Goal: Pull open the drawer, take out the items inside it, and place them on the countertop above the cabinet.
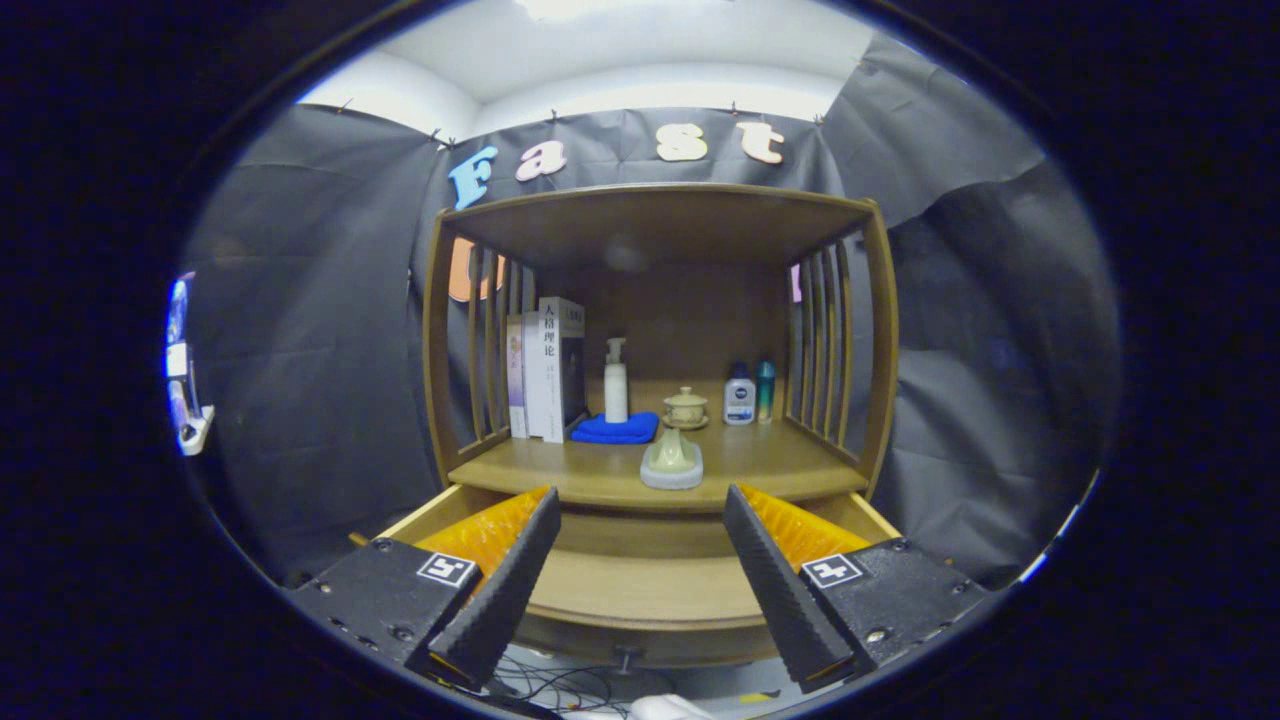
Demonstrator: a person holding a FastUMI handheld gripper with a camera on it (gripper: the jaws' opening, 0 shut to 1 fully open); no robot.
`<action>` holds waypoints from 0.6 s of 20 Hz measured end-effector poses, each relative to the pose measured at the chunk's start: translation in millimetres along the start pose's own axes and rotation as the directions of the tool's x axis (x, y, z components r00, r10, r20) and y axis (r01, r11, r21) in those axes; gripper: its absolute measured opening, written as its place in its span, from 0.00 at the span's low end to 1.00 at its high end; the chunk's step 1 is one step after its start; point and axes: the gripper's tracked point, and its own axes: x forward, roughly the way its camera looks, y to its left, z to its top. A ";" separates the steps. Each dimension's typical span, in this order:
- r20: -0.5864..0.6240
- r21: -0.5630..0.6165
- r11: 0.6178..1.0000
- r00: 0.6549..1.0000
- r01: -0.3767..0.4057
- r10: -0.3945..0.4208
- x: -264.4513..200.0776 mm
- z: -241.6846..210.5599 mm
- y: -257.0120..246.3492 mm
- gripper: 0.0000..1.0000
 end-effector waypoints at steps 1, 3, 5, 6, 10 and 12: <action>0.002 0.007 1.000 1.000 0.007 -0.007 -3.5 -6.0 -3.7 1.00; 0.001 -0.004 1.000 1.000 0.022 -0.022 -9.9 -23.5 -7.3 1.00; -0.017 -0.034 0.999 0.999 0.041 -0.041 -14.7 -44.5 -11.2 1.00; -0.027 -0.035 0.998 0.999 0.045 -0.046 -16.7 -55.2 -10.6 1.00; -0.082 -0.001 1.000 0.997 0.013 -0.014 -20.2 -93.5 -2.5 1.00; -0.099 0.001 1.000 0.995 0.028 -0.028 -20.1 -107.6 -5.5 1.00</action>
